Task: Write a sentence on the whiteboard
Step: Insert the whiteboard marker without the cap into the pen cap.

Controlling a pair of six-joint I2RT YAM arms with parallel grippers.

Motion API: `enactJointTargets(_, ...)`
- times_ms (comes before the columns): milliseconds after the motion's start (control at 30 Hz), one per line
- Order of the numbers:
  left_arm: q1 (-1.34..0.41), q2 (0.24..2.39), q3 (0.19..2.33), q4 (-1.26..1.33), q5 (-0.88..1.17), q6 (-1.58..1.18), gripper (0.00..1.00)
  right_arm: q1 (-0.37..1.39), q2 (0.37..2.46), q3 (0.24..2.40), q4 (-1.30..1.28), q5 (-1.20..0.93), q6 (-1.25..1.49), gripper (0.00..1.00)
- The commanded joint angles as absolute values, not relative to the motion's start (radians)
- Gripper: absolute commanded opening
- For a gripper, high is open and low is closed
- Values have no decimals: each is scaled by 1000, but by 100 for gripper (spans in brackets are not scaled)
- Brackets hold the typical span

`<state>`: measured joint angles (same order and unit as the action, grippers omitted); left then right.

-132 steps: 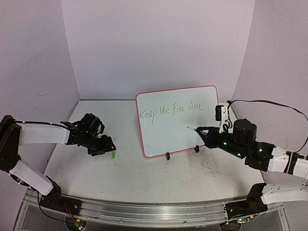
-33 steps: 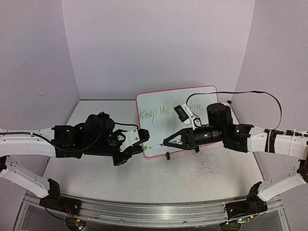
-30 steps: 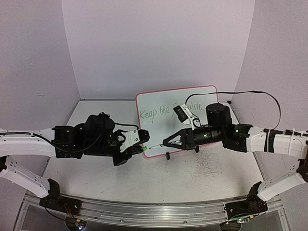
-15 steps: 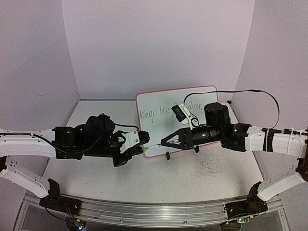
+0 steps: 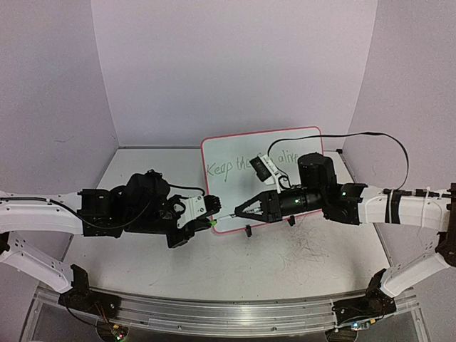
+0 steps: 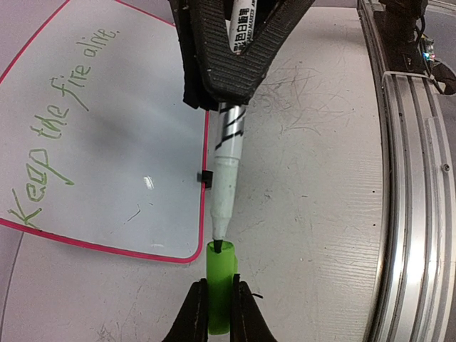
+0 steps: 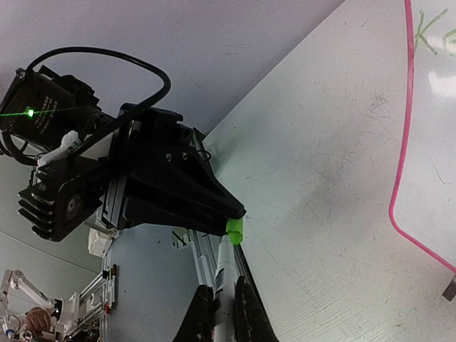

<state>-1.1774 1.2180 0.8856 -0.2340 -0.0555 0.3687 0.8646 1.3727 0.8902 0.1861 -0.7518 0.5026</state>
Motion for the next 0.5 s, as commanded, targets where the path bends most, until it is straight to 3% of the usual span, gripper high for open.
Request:
enactJointTargets(0,-1181,1187,885,-182,-48,369,0,869,1365,917,229,-726,502,0)
enactJointTargets(467,-1181,1185,875,-178,-50,370,0,869,1343,871,235,-722,502,0)
